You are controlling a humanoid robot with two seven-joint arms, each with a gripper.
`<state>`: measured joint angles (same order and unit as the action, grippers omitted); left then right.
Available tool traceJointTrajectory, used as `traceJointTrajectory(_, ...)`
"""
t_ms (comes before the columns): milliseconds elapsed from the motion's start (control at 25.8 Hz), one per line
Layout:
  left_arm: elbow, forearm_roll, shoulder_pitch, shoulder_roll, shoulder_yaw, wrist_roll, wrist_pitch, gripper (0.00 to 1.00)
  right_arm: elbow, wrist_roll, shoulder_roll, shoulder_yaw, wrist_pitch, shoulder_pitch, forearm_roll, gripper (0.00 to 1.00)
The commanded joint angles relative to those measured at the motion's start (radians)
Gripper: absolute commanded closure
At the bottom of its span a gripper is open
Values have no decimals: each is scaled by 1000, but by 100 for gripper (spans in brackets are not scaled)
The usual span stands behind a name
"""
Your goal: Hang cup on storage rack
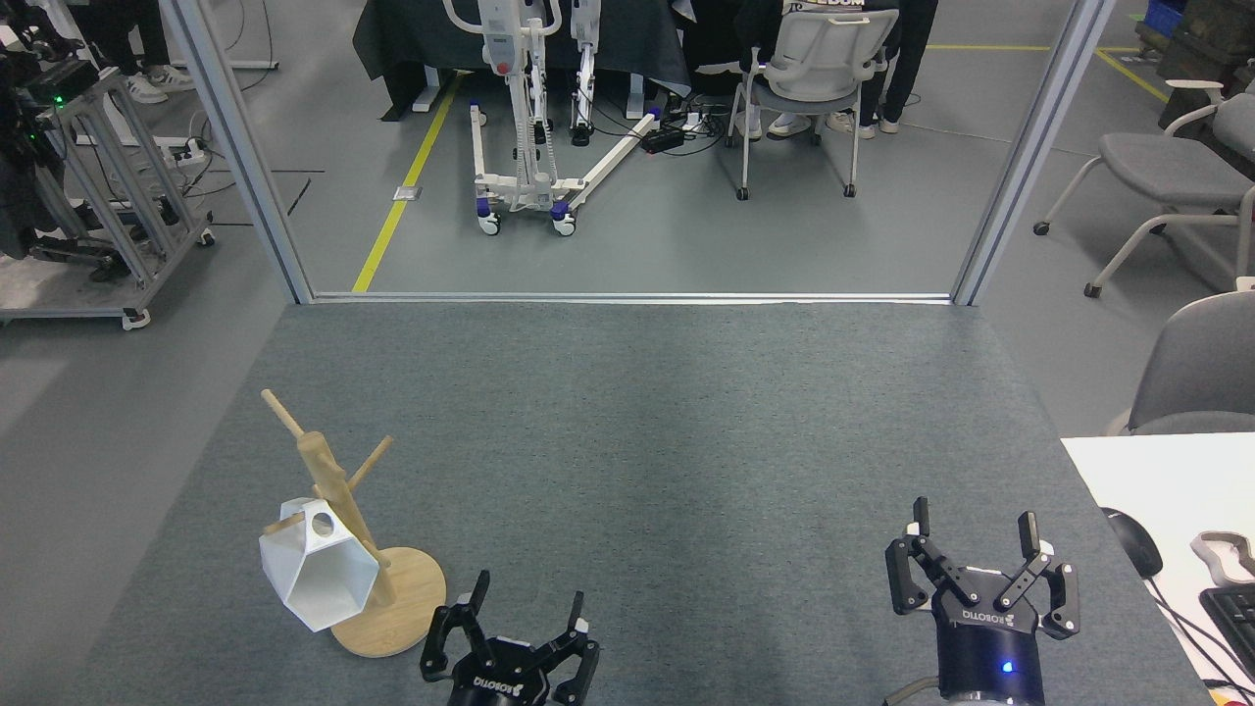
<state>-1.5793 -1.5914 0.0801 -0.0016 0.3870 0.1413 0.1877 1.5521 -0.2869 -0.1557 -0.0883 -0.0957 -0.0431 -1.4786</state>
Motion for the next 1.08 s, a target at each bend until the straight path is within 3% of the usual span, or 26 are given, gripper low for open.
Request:
traceJointTrajectory(0,-73,19,-31,-17,4,-3,-86,0,-3,-5,-10,1,10,-1,47,1)
traceJointTrajectory(155,-130,34,-39,-29,3,-6,-114,0,-9,-5,-28,1,10,-1,95,1)
traceJointTrajectory(426,-133,87,-65,-24,-5,-123,-100,0,-14,-5,-33,-5,10,-1,98,1)
traceJointTrajectory(580,-130,116,-94,-23,-13,-134,-88,0,-20,-5,-39,-5,8,0,100,1)
traceJointTrajectory(774,-123,142,-95,-12,-13,-140,1,0,-20,2,-42,-8,8,6,100,1)
traceJointTrajectory(1045,-126,143,-94,3,-13,-141,1,0,-20,3,-38,-4,8,11,101,1)
